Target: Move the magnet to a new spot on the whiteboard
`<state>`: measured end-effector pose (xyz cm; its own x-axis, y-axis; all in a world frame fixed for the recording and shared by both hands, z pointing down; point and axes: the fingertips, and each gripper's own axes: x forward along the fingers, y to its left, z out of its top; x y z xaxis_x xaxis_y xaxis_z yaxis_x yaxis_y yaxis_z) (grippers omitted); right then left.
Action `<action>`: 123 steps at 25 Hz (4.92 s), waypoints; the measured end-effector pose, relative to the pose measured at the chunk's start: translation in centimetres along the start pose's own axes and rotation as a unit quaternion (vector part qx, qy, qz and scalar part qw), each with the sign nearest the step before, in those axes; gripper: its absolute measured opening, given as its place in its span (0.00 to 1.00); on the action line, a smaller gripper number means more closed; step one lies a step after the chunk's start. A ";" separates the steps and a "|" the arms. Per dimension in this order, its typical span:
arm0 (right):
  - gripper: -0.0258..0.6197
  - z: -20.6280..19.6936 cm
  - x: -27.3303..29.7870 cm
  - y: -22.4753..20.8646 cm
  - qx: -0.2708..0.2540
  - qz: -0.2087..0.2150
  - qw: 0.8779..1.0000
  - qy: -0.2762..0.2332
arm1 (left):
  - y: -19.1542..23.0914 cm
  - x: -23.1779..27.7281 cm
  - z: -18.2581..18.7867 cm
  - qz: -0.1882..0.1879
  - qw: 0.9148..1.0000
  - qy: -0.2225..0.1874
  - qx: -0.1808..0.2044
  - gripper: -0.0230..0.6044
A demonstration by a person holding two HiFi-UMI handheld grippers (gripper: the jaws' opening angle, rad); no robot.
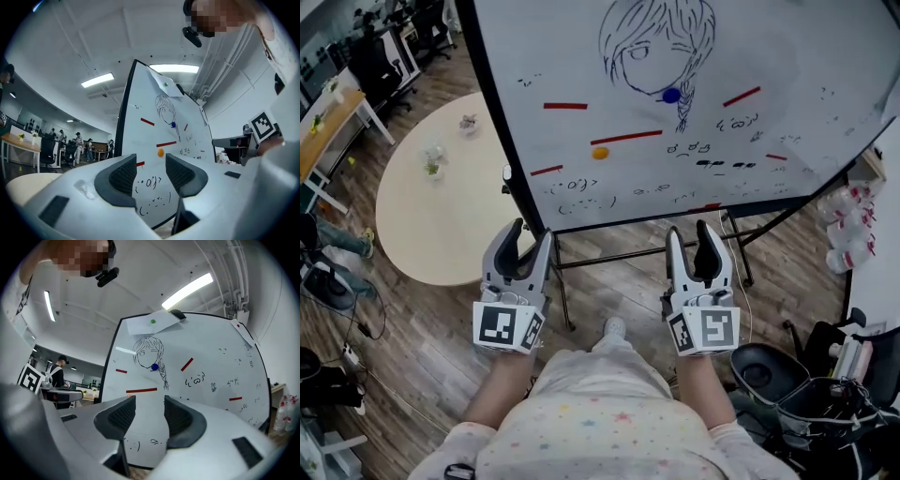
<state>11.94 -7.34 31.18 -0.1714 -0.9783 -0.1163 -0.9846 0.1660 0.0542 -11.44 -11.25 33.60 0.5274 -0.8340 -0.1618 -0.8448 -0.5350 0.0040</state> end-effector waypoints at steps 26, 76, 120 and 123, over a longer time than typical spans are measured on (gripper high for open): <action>0.35 -0.6 11.3 -4.8 0.019 0.086 0.996 -0.014 | 0.6 10.7 0.4 0.062 0.997 -0.016 0.034 0.31; 0.28 9.9 16.9 -2.2 -0.043 0.075 0.991 -0.104 | 2.2 11.5 10.1 0.071 0.987 -0.114 0.093 0.31; 0.23 11.5 16.9 -1.5 -0.097 0.030 0.987 -0.124 | 2.7 11.1 9.1 0.070 0.989 -0.106 0.074 0.29; 0.23 11.7 16.7 -1.5 -0.095 0.030 0.987 -0.126 | 2.6 10.9 9.0 0.070 0.989 -0.106 0.072 0.29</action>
<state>10.20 -22.48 17.55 -0.2564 -0.9013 -0.3491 -0.9524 0.1739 0.2505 -8.66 -20.55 22.97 0.3871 -0.8432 -0.3730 -0.9202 -0.3790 -0.0981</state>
